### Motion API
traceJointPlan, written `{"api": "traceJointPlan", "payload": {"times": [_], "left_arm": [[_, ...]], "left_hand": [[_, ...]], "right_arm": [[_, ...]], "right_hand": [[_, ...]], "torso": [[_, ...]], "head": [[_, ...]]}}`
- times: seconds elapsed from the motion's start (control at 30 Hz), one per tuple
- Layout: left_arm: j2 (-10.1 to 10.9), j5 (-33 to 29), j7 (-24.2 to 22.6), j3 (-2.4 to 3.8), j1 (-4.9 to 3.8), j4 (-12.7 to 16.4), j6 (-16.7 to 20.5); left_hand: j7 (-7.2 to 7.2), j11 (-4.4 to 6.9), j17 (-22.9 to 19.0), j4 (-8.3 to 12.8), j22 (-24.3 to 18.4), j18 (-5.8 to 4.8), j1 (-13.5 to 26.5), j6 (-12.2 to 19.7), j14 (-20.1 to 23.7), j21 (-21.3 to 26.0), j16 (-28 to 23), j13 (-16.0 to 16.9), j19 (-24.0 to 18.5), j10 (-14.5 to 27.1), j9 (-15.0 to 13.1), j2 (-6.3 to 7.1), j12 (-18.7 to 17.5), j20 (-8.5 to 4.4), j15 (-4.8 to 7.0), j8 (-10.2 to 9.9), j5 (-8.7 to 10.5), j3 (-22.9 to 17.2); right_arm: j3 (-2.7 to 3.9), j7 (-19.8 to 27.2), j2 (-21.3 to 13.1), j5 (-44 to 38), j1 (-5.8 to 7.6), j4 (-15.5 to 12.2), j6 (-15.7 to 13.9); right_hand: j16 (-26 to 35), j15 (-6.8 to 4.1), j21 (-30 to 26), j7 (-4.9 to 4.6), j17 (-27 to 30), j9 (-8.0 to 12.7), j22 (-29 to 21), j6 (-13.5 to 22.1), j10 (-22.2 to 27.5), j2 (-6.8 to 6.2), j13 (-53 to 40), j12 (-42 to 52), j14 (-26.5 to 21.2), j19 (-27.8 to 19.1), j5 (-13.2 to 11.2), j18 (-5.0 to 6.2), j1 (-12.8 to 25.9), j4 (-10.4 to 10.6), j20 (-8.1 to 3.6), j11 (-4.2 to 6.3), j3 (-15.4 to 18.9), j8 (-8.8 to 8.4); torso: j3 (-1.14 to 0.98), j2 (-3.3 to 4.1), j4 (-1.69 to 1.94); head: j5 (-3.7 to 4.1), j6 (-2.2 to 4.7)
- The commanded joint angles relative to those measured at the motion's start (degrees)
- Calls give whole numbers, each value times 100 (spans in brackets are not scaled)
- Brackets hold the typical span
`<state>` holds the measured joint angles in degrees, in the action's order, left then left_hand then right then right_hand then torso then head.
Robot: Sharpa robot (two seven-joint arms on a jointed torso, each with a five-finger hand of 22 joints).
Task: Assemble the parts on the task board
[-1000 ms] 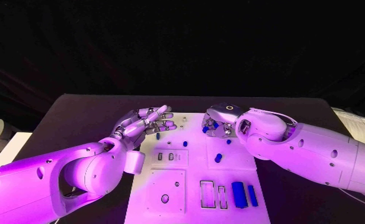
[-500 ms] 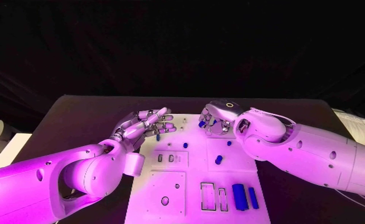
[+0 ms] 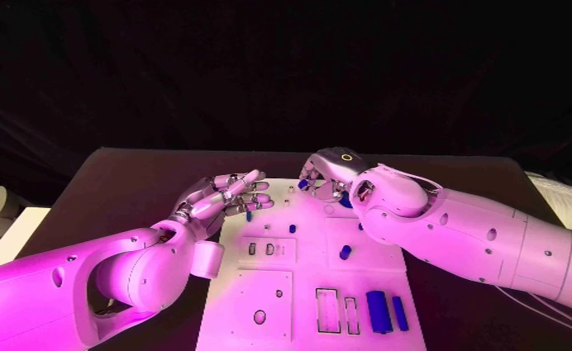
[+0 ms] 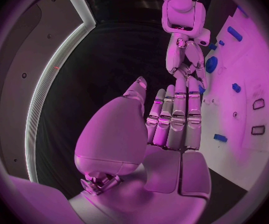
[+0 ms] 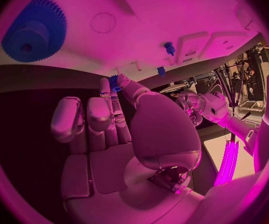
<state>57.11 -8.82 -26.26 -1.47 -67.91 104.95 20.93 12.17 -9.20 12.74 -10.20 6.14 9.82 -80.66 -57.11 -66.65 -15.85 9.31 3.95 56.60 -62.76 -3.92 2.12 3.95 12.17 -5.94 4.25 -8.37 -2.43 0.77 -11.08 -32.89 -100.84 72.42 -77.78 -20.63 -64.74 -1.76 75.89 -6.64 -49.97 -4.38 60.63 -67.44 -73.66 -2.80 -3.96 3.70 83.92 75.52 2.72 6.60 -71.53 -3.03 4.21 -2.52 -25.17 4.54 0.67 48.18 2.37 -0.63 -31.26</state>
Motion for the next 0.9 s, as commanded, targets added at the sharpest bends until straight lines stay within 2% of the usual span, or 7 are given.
{"api": "traceJointPlan", "payload": {"times": [0.03,0.27,0.53,0.9], "left_arm": [[-30,-7,-22,4,-11,-8,-116],[-47,-7,-20,4,-14,-44,-119],[-49,-7,-17,4,-14,-57,-120],[-41,-7,-9,4,-15,-35,-131]], "left_hand": [[25,0,9,22,-6,63,13,2,27,14,-34,-5,3,37,7,-8,-20,27,-24,-26,17,14],[25,0,9,22,-6,63,13,2,27,14,-34,-5,3,37,7,-8,-20,27,-24,-26,17,14],[25,0,9,22,-6,63,13,2,27,14,-34,-5,3,37,7,-8,-20,27,-24,-26,17,14],[22,2,12,28,-8,63,8,0,28,16,-39,-3,1,36,6,-12,-18,28,-25,-26,17,14]], "right_arm": [[2,-23,84,9,4,75,-63],[1,24,205,30,5,116,30],[1,4,245,34,5,155,178],[-4,-98,381,2,5,353,312]], "right_hand": [[-39,-11,19,54,-3,-183,4,-66,37,-46,6,-21,131,-10,26,-78,-24,45,-4,-23,-29,-21],[-42,-8,24,48,-4,-184,11,-61,43,-54,6,-20,129,-9,27,-79,-28,52,-2,-27,-35,-26],[-53,-2,28,41,-10,-188,16,-60,48,-74,6,-17,127,-10,30,-80,-21,73,3,-34,-36,-31],[-53,7,31,32,5,-192,15,-47,65,-109,6,-17,118,-19,29,-79,-2,120,12,-44,-37,-45]], "torso": [[12,36,30],[18,72,47],[25,81,32],[29,94,50]], "head": [[21,12],[32,69],[17,59],[23,56]]}}
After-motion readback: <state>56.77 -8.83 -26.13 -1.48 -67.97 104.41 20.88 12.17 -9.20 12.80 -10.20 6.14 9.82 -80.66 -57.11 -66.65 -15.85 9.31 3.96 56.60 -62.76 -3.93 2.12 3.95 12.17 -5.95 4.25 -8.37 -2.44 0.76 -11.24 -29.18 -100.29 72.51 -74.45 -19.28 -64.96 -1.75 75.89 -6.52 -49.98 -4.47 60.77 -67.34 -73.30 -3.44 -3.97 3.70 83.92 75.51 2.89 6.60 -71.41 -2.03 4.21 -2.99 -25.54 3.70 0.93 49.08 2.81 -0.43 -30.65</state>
